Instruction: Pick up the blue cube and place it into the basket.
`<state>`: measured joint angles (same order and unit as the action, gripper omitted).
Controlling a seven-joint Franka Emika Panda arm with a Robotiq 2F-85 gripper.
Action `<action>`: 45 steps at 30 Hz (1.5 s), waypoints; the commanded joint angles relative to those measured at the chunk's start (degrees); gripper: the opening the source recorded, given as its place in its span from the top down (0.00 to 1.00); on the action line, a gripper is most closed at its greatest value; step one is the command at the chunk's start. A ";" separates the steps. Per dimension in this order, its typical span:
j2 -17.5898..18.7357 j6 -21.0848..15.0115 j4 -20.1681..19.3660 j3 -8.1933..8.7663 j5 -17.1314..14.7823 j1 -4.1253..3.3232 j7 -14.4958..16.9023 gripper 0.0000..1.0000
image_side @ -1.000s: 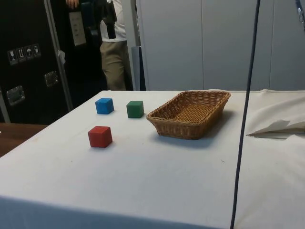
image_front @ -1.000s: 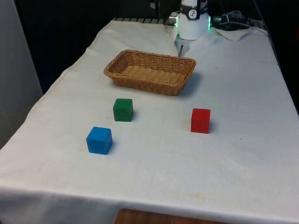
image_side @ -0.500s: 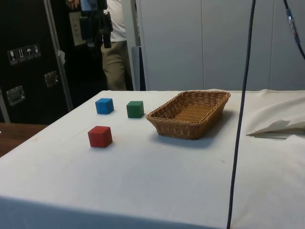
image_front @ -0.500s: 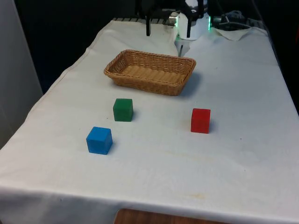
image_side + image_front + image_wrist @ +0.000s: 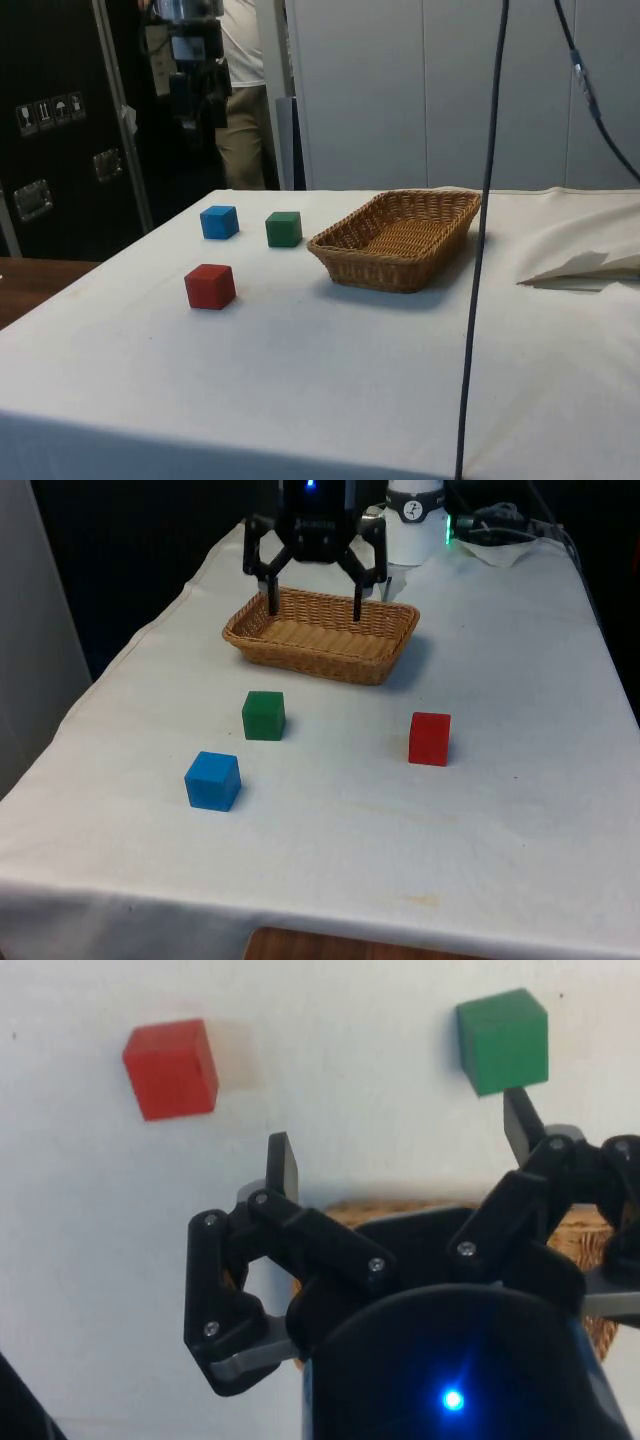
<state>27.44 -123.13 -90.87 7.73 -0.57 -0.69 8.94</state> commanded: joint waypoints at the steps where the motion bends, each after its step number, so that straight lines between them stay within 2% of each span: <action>1: 1.15 -0.69 0.80 -0.06 -0.80 0.52 0.97 0.00; 2: 0.52 -0.40 0.34 0.23 -0.29 0.06 0.34 0.00; 3: 2.12 -1.26 1.38 0.23 -1.20 0.63 1.66 0.00; 5: 2.98 -1.83 1.83 0.52 -1.66 0.92 2.41 0.00; 10: 3.95 -2.23 2.35 1.89 -3.21 1.20 4.81 0.00; 11: 3.95 -2.18 2.29 2.23 -2.75 0.74 4.35 0.00; 12: 4.07 -2.29 2.35 2.06 -3.38 1.20 5.10 0.00; 14: 4.18 -2.29 2.41 2.41 -3.72 1.15 5.44 0.00; 16: 4.70 -2.35 2.64 2.64 -4.64 1.66 6.47 0.00; 18: 5.16 -2.41 2.86 2.98 -5.44 1.83 7.28 0.00; 19: 4.70 -2.35 2.35 3.50 -4.93 1.26 6.82 0.00; 20: 5.44 -2.46 3.04 3.15 -5.90 1.89 7.79 0.00; 28: 9.45 -2.46 6.65 4.24 -9.05 2.41 11.23 0.00; 29: 8.71 -2.81 5.84 4.64 -8.54 1.95 10.66 0.00; 30: 9.97 -2.46 7.22 4.35 -9.40 2.46 11.57 0.00; 38: 15.30 -2.41 12.55 4.93 -12.03 3.04 14.50 0.00; 39: 14.61 -2.81 11.75 5.39 -11.63 2.58 14.04 0.00; 40: 15.87 -2.41 13.12 5.04 -12.32 3.09 14.84 0.00; 45: 19.19 -2.29 16.50 5.44 -13.87 3.55 16.79 0.00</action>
<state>46.18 -125.94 -74.94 13.52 -14.27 2.41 25.32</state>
